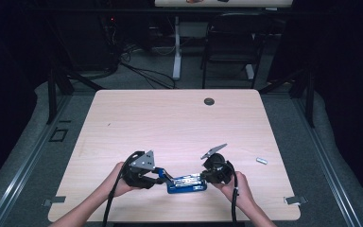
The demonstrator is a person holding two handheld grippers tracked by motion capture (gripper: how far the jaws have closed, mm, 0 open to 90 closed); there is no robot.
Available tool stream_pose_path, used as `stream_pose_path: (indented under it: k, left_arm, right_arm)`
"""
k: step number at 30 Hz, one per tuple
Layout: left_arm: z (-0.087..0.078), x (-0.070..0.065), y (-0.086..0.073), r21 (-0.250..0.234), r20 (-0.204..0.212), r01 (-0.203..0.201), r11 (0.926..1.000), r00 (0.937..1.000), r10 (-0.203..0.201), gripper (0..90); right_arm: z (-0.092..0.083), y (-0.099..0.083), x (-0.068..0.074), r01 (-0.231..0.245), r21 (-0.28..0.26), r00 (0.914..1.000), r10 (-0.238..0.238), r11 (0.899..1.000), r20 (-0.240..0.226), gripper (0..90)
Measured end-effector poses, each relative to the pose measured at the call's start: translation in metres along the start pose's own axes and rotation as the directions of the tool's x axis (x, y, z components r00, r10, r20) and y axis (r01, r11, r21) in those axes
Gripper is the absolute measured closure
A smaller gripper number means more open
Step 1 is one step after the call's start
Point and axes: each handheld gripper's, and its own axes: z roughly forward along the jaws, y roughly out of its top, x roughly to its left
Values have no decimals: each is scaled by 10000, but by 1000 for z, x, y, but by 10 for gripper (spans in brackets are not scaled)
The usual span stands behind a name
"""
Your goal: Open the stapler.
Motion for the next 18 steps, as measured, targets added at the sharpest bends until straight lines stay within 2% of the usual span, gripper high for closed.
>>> stream_pose_path:
  k: [1, 3, 5, 7, 9, 10, 14, 15, 16, 17, 18]
  left_arm:
    - [-1, 1, -1, 12, 57, 23, 10000, 10000, -23, 656]
    - [0, 2, -3, -103, 109, 134, 9999, 9999, -133, 657]
    - [0, 1, -2, -87, 71, 5, 10000, 10000, -4, 657]
    - [0, 1, -2, -67, 72, 12, 10000, 10000, -12, 657]
    - [-1, 2, -2, -58, 128, -2, 10000, 9999, 3, 657]
    - [-1, 2, -2, -51, 133, -26, 10000, 9999, 27, 657]
    - [-1, 3, -2, -25, 145, -57, 10000, 9999, 58, 658]
    - [-1, 3, -2, -11, 161, -56, 10000, 9999, 57, 658]
    - [-1, 3, -2, -6, 168, -78, 10000, 9998, 78, 658]
    - [-1, 3, -2, 19, 173, -87, 10000, 9998, 87, 658]
    - [-1, 3, -2, 26, 182, -105, 9999, 9998, 105, 658]
  right_arm:
    - [-1, 2, 2, 8, -18, 10000, -8, 10000, 28, 826]
    - [-2, 5, 7, 341, 70, 9984, -344, 9994, 457, 824]
    - [-2, 9, 13, 591, -10, 9959, -589, 9982, 691, 838]
    - [-4, 12, 15, 456, -253, 9984, -447, 9986, 355, 847]
    - [-7, 16, 21, 634, -534, 9979, -624, 9966, 193, 850]
    - [-10, 19, 26, 723, -891, 9962, -763, 9934, -423, 858]
    - [-9, 29, 49, 1314, -1632, 9780, -1548, 9778, -1397, 898]
    - [-8, 31, 54, 1396, -1775, 9755, -1661, 9742, -1445, 900]
    - [-7, 34, 59, 1704, -1845, 9681, -1994, 9679, -1518, 900]
    - [-6, 35, 63, 1663, -1987, 9679, -1984, 9658, -1543, 900]
    - [-4, 39, 66, 1788, -2004, 9634, -2128, 9633, -1631, 900]
